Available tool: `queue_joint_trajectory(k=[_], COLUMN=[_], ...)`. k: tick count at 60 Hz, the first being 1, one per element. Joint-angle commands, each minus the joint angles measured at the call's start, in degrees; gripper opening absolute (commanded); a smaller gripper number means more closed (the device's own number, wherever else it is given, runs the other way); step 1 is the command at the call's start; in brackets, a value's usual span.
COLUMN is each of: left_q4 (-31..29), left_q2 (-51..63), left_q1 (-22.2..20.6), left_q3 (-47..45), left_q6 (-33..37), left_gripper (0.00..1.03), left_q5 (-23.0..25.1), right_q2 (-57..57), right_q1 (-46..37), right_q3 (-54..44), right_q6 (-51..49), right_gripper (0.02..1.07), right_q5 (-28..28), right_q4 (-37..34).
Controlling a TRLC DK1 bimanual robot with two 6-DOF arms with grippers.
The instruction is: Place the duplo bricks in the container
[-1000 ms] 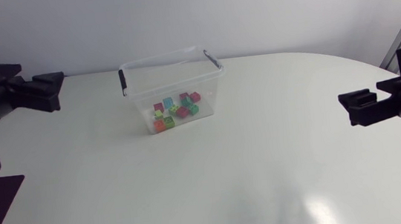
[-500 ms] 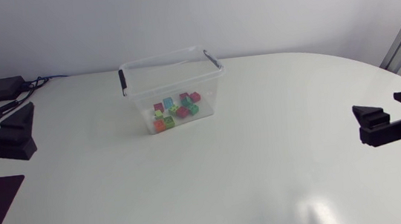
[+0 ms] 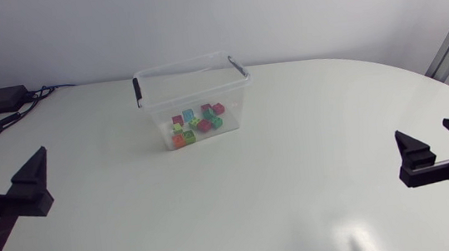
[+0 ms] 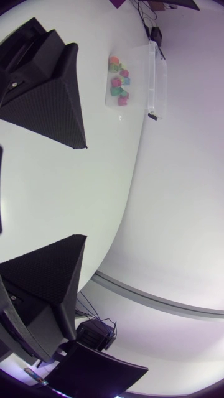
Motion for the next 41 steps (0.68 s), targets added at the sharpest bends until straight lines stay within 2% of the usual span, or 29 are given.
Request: queue_joint_trajectory(k=[1,28,41], left_q4=[0.2,0.4,0.4], left_q2=[-2.2,-13.2,-13.4], left_q1=[-0.6,-2.4,-2.5], left_q3=[-3.1,-14.5,-14.7], left_q6=[-3.2,-12.0,-12.2], left_gripper=[0.99,0.99,0.99], left_q5=[-0.3,-0.3,-0.3], right_q2=[-2.6,-16.7,-17.0], right_q1=[0.7,2.3,2.3], right_q3=[-3.4,-17.0,-17.2], right_q6=[2.8,11.5,11.7], right_gripper=[1.02,1.02,1.02], right_q5=[-0.4,-1.5,-1.5], right_q4=[2.1,11.7,11.9])
